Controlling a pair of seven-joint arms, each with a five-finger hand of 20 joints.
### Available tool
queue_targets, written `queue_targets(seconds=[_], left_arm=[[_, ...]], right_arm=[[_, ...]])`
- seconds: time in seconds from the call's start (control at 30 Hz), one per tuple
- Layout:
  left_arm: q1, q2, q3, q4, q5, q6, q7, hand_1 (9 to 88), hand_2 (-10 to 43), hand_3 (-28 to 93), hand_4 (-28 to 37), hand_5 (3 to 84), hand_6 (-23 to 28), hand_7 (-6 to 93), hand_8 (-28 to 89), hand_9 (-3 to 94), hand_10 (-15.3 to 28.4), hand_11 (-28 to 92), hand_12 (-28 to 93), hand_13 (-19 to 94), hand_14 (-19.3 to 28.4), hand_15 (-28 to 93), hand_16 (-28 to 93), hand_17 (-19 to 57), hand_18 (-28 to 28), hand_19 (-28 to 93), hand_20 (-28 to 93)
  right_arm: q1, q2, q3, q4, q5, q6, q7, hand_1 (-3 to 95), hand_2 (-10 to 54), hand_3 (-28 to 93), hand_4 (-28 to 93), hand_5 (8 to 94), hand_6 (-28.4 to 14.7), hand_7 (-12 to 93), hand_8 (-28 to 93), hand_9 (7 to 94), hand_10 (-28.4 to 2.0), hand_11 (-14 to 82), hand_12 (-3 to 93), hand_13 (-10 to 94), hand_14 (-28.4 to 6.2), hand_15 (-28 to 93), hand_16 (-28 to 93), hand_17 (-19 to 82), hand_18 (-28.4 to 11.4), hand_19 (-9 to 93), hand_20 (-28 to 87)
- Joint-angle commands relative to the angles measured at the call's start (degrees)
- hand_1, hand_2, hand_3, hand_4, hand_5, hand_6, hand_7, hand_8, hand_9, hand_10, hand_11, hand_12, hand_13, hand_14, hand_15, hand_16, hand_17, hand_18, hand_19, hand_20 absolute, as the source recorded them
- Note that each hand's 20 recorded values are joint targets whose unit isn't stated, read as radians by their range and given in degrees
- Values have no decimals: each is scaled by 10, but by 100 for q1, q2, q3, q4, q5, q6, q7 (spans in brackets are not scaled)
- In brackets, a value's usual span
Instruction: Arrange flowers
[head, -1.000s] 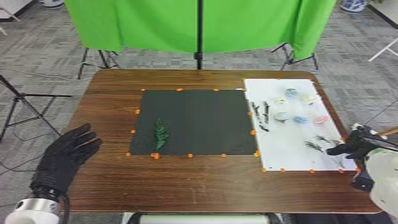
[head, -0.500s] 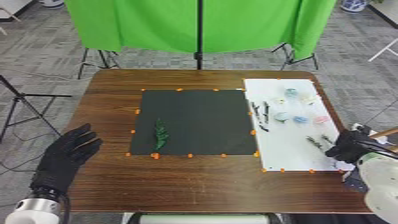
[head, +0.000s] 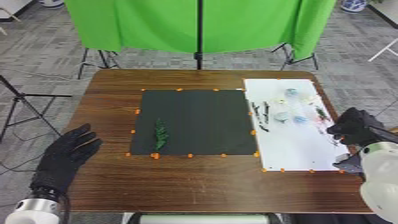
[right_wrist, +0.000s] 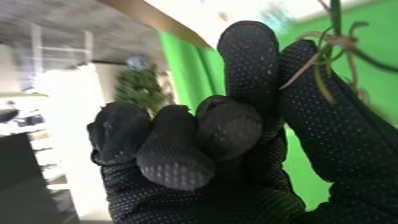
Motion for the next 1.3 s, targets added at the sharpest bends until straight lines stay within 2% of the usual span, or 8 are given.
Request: queue_targets(seconds=[0.03,0.23,0.4,0.63,0.77,1.17,1.23,1.3], left_arm=[[72,-47,8,8,6,34,-82,328,24,721,-283,381,49,333,-164,360,147,372,98,301,172,503,-78,-49,227,625,-28],[-54,-36,57,47,25,-4,-226,327,26,720,-283,381,49,332,-163,359,147,371,98,301,172,503,-78,-49,227,625,-28],[-95,-25,80,65,22,4,-286,328,25,721,-283,381,49,330,-163,359,148,370,98,300,171,502,-78,-49,227,624,-28],[-136,-35,107,89,31,20,-356,328,26,720,-283,381,48,330,-161,359,147,368,99,300,171,500,-77,-49,226,624,-27],[-155,-21,119,100,27,11,-361,328,25,720,-283,381,48,331,-162,360,147,368,100,300,171,500,-76,-49,227,623,-27],[-195,-13,161,131,41,-16,-384,327,24,721,-283,382,49,333,-163,360,148,372,100,301,172,503,-77,-49,227,623,-26],[-199,-9,165,131,40,-33,-393,327,24,721,-283,382,49,334,-163,361,148,372,100,301,171,504,-77,-49,227,624,-26],[-218,1,184,140,42,-37,-390,327,24,721,-283,382,49,335,-164,361,148,374,100,301,171,506,-77,-49,227,624,-26]], right_arm=[[1693,-215,-1419,-432,27,-289,-468,400,-95,855,-206,820,-18,529,54,872,-88,666,371,816,-92,839,316,421,-228,932,557],[3119,-1055,-3410,28,-247,-918,-752,398,-95,856,-207,822,-17,527,56,872,-87,665,373,818,-92,840,316,424,-228,932,561],[3736,-1750,-4401,631,-830,-1341,-707,395,-95,859,-211,822,-17,525,60,873,-87,663,373,819,-91,839,314,426,-227,932,561],[4256,-2184,-5440,1406,-2085,-1178,-127,397,-95,857,-210,823,-16,520,61,874,-85,661,374,822,-87,837,310,434,-228,932,564],[4322,-2329,-5717,1647,-2581,-1199,143,397,-95,854,-205,824,-14,519,60,876,-82,658,372,826,-83,836,308,441,-228,932,565],[4298,-2748,-5744,1825,-1977,-1859,191,342,-83,863,-236,858,-4,466,9,887,-79,639,366,837,-78,826,303,458,-229,932,567],[4328,-2850,-5757,1913,-1865,-1979,248,326,-65,868,-230,888,3,451,-116,900,-77,625,361,850,-75,815,300,472,-230,932,569],[4346,-2912,-5778,2001,-1844,-1943,272,322,-61,867,-230,901,6,443,-152,909,-75,616,359,861,-73,808,299,482,-232,932,569]])
